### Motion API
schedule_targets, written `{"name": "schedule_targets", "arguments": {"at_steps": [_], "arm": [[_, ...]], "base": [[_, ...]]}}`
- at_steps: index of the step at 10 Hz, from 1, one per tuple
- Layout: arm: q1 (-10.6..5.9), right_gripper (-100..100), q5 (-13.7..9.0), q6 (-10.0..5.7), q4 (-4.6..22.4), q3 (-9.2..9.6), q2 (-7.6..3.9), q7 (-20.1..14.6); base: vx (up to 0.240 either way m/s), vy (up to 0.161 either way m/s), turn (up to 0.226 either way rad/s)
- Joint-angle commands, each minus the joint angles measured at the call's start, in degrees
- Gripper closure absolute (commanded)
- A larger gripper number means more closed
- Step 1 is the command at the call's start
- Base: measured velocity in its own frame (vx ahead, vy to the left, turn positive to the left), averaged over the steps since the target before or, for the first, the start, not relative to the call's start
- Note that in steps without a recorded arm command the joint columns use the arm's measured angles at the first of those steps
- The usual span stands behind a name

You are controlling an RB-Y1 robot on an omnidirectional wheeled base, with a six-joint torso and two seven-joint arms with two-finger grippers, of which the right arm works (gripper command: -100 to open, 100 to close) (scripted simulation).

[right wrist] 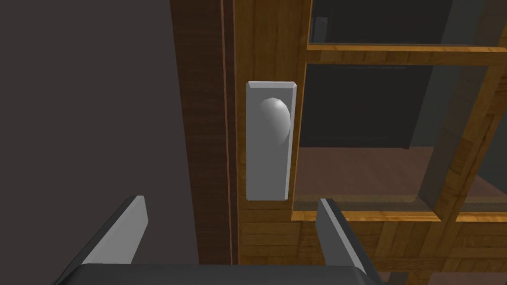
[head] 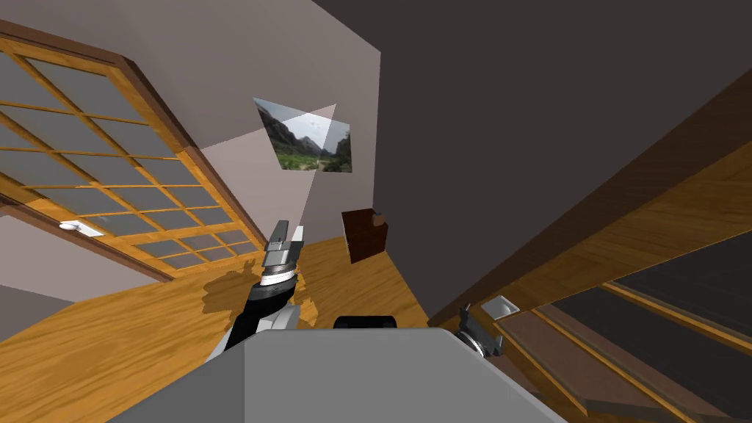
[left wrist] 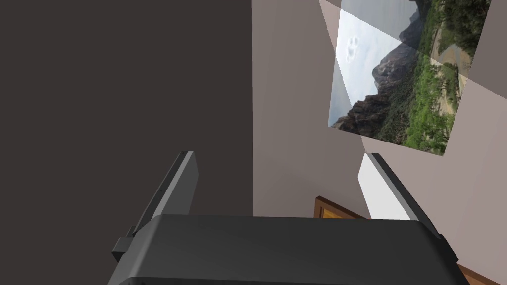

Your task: Pull the door open

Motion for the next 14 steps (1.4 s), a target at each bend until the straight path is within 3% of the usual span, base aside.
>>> {"name": "schedule_targets", "arguments": {"at_steps": [1,6,14], "arm": [[0.0,-100,0.0,0.0,0.0,0.0,0.0,0.0],[1.58,-100,1.62,1.96,4.43,1.65,-2.68,-6.75],[3.56,-100,3.62,4.36,10.04,3.78,-6.1,-15.56]], "base": [[-0.056,-0.047,-0.025],[0.082,0.077,-0.09],[0.09,0.017,-0.058]]}}
